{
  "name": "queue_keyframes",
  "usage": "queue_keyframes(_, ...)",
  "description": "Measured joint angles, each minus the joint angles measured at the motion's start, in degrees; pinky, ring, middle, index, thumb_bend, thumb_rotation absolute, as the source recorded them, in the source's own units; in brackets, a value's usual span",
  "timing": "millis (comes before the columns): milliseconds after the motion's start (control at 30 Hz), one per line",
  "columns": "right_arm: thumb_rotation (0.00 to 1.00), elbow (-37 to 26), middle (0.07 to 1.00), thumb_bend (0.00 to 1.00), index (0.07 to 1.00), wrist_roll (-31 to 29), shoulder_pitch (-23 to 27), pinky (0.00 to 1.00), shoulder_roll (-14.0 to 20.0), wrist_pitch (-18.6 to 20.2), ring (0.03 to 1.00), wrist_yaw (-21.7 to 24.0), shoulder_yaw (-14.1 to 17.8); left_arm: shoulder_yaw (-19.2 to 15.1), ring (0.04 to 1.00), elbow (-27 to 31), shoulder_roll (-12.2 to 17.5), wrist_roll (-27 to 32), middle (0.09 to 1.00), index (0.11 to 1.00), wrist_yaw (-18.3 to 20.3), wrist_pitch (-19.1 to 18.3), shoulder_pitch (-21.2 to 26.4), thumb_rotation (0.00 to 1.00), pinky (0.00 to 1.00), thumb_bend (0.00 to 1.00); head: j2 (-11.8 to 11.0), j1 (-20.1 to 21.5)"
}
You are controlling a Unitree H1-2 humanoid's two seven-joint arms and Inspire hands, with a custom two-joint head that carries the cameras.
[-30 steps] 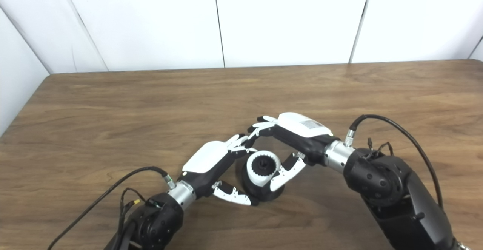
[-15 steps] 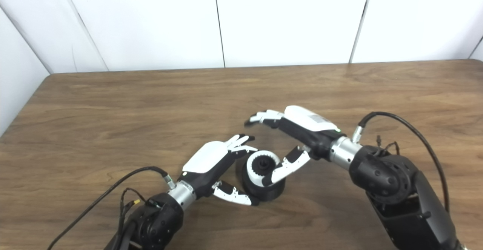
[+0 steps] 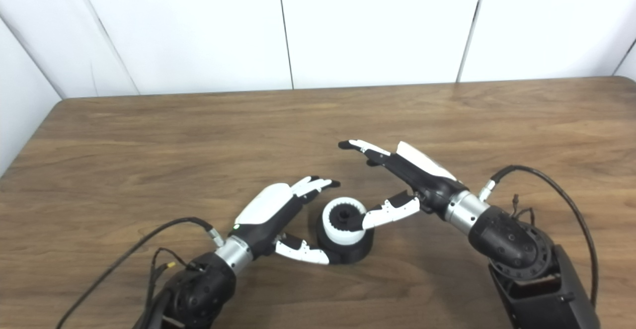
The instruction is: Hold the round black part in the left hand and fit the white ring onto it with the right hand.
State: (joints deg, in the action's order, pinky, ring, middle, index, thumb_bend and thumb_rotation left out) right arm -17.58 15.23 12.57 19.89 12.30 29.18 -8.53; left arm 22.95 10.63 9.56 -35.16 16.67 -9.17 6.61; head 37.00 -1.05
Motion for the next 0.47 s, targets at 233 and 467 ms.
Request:
queue_keyframes(233,0.86,3.58,0.932,0.61,0.906,-3.30,-4.82,0.85,-4.76,0.08,0.917,-7.07,4.52,-4.33,0.913,0.98,-2.54,6.10,0.940,0.991,-2.91,0.31,-3.69,0.98,0.82,0.76,-0.09,0.44)
queue_keyframes(467,0.98,4.28,0.970,0.49,0.952,-7.94,-6.36,0.93,-10.49,0.54,0.966,-12.88,8.40,-8.11,0.935,-1.23,-5.53,10.85,0.963,0.993,-8.36,5.53,-7.09,1.00,0.89,0.66,-0.53,0.53)
